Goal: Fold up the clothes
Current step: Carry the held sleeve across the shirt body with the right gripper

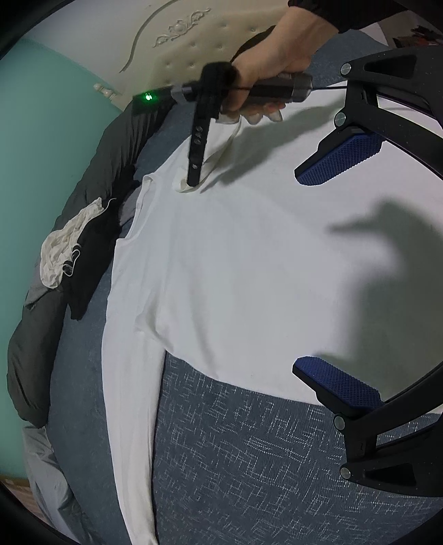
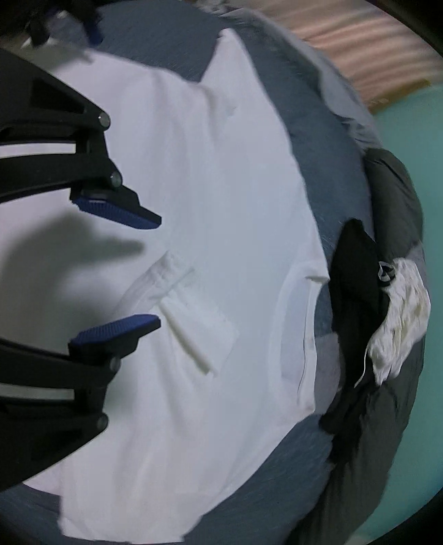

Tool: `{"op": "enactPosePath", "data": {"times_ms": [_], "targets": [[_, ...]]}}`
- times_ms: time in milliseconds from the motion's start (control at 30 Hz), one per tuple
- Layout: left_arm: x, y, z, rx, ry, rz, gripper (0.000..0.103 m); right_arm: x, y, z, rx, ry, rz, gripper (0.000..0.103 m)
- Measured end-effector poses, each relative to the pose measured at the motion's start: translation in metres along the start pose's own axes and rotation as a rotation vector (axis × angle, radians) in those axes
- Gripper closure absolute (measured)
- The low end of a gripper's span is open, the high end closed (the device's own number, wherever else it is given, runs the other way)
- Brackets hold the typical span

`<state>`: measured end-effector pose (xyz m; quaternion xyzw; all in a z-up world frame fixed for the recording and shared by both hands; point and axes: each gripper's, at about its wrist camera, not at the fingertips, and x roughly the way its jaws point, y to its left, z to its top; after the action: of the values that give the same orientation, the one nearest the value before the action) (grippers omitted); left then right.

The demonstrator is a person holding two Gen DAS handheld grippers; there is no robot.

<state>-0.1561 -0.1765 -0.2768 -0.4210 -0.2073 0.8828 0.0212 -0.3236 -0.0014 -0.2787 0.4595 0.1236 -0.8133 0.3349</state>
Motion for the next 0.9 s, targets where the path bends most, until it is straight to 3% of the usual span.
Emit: {"op": "enactPosePath", "data": {"times_ms": [33, 100, 200, 400, 633, 900], "targets": [[0.000, 0.002, 0.001, -0.004, -0.002, -0.001, 0.000, 0.004, 0.002, -0.001, -0.024, 0.003, -0.009, 0.052], [-0.002, 0.005, 0.002, -0.011, -0.008, 0.001, 0.000, 0.011, 0.004, -0.003, -0.047, 0.012, -0.027, 0.075], [-0.005, 0.010, 0.004, -0.023, -0.015, 0.000, 0.000, 0.015, 0.002, -0.007, -0.053, 0.015, -0.047, 0.093], [-0.013, 0.017, 0.007, -0.047, -0.026, -0.003, 0.000, -0.025, 0.009, -0.008, -0.050, -0.091, 0.033, 0.096], [-0.026, 0.023, 0.011, -0.061, -0.058, 0.002, 0.000, -0.076, 0.057, -0.008, -0.103, -0.166, 0.217, 0.096], [-0.040, 0.047, 0.016, -0.126, -0.093, 0.019, 0.000, -0.054, 0.096, -0.046, -0.128, -0.041, 0.309, 0.096]]}}
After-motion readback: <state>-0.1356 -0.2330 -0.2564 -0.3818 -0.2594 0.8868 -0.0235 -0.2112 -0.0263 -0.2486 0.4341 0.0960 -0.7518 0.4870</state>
